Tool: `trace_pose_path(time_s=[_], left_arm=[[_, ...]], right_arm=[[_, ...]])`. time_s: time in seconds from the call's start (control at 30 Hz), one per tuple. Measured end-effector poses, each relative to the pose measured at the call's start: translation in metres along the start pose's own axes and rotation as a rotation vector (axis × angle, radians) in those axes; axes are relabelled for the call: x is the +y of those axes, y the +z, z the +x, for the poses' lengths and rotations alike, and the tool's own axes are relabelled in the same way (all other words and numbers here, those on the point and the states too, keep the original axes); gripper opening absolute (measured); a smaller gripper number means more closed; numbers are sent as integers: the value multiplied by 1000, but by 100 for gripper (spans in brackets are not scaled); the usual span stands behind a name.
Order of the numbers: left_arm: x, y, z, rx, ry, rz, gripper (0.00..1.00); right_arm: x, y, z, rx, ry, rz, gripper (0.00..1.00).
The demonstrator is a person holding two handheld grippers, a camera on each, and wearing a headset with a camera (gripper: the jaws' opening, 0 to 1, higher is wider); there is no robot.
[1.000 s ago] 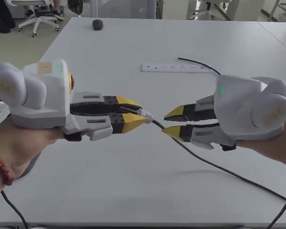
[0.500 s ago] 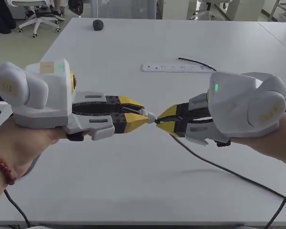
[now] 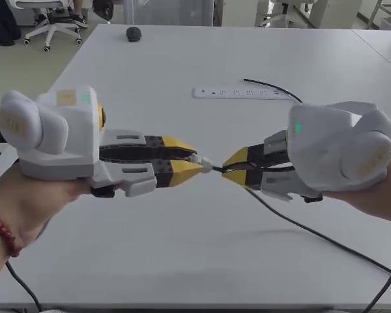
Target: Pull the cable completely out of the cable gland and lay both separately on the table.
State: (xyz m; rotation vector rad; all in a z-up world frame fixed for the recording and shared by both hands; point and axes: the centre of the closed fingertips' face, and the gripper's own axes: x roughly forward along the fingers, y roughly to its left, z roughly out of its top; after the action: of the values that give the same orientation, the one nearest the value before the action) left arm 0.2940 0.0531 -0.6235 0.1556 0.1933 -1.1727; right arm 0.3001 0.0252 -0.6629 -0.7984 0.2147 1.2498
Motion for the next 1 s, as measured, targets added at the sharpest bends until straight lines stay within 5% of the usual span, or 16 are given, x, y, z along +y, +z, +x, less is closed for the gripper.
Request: trace_pose_path(time_s=[0.53,1.0], left_arm=[[10,0,-3,-4,30,-9,15],[21,-1,-2,-13,54,-15,15]], right_arm=[[-12,-36,-12,73,-24,46,0],[-20,-45,-13,97,-34,53,0]])
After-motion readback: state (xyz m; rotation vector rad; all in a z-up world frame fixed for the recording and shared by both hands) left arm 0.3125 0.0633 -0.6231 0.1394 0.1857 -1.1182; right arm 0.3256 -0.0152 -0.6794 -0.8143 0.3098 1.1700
